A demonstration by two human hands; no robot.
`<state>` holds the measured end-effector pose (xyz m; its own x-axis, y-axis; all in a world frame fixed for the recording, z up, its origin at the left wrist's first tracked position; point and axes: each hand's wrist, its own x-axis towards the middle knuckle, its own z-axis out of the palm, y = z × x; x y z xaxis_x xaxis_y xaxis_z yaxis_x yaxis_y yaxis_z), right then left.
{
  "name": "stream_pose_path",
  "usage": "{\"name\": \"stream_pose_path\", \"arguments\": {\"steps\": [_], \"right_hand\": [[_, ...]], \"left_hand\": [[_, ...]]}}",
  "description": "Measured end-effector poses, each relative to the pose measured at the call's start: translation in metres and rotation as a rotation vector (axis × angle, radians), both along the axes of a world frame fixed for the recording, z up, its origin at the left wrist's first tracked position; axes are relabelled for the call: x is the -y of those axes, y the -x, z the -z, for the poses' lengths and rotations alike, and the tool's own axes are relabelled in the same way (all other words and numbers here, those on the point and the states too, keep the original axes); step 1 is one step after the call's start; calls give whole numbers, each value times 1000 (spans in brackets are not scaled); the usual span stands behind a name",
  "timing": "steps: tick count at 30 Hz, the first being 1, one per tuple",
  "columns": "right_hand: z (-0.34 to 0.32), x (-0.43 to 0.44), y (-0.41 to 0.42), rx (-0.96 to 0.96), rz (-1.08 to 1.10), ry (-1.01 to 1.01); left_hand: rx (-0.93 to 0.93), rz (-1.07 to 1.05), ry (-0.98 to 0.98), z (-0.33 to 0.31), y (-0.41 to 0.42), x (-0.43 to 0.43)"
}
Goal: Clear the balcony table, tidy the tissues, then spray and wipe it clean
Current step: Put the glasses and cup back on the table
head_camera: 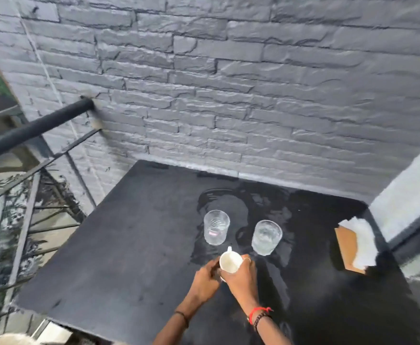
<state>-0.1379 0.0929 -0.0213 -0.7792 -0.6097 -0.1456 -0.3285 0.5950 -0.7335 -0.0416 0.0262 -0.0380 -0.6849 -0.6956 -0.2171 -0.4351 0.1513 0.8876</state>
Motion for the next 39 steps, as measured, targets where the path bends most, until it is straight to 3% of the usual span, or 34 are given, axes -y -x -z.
{"name": "stream_pose_path", "arguments": {"steps": [23,31,35,39], "right_hand": [[21,-8,20,69,93,-142],[11,-19,21,133,33,-160],[-3,-35,25,107,49,-119],[-27,-49,25,-69,38,-82]], "left_hand": [[82,27,-10,46,36,-4],[144,12,100,37,22,-8],[19,-204,66,19,4,-8],[-200,-286,234,-18,-15,-5]]}}
